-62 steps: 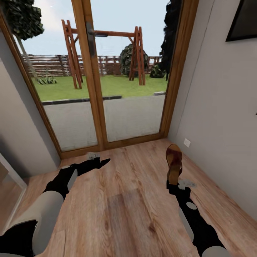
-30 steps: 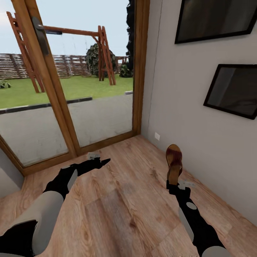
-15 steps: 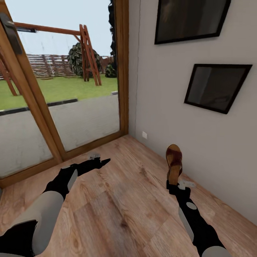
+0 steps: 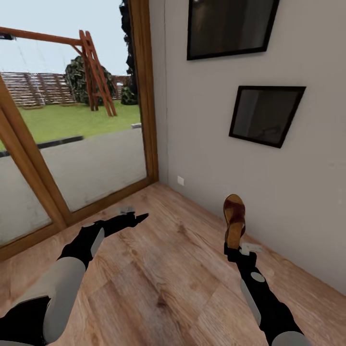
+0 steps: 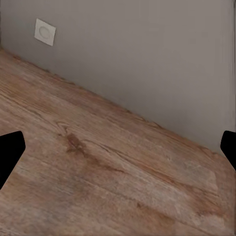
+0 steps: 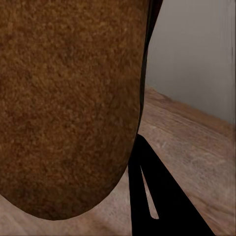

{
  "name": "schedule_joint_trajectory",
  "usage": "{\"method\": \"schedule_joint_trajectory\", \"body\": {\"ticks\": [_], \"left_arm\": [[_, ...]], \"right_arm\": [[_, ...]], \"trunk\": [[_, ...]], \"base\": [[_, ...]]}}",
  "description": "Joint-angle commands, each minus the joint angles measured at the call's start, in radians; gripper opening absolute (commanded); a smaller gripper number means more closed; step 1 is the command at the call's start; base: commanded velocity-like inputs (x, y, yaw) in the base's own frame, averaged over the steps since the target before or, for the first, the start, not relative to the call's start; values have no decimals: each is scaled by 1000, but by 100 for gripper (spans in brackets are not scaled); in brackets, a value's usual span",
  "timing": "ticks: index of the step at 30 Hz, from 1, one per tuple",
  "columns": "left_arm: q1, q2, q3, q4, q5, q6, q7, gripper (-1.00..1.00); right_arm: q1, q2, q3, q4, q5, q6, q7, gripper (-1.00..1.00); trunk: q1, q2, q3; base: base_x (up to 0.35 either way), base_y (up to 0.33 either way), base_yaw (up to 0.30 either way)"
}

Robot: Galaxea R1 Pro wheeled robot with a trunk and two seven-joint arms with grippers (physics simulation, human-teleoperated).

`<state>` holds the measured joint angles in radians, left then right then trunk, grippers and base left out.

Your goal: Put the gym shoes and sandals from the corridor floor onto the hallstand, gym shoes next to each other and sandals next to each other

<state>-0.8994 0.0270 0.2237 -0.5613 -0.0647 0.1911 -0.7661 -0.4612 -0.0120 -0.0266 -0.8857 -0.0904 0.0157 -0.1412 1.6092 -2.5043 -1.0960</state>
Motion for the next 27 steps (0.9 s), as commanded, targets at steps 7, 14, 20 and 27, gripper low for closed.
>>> {"method": "schedule_joint_trajectory", "body": {"ticks": [7,14,20,27], "left_arm": [[0,-1,8,-2,-7,8,-9,100],[0,-1,8,-2,-7,8,-9,100],[0,-1,8,-2,-7,8,-8,100],[0,-1,8,-2,-7,8,-8,100]], "right_arm": [[-1,-2,2,-1,-12,1,-4,-100],[-1,-1,2,-1,-13,1,-4,-100],[-1,-2,2,-1,-13,1,-4,-100],[-1,-2,2,-1,-14,1,-4,-100]], "trunk": [[0,0,-1],[-1,0,3],[-3,1,22],[-3,1,22]], "base": [[0,4,-253],[0,0,-253],[0,0,-253],[0,0,-253]]}}
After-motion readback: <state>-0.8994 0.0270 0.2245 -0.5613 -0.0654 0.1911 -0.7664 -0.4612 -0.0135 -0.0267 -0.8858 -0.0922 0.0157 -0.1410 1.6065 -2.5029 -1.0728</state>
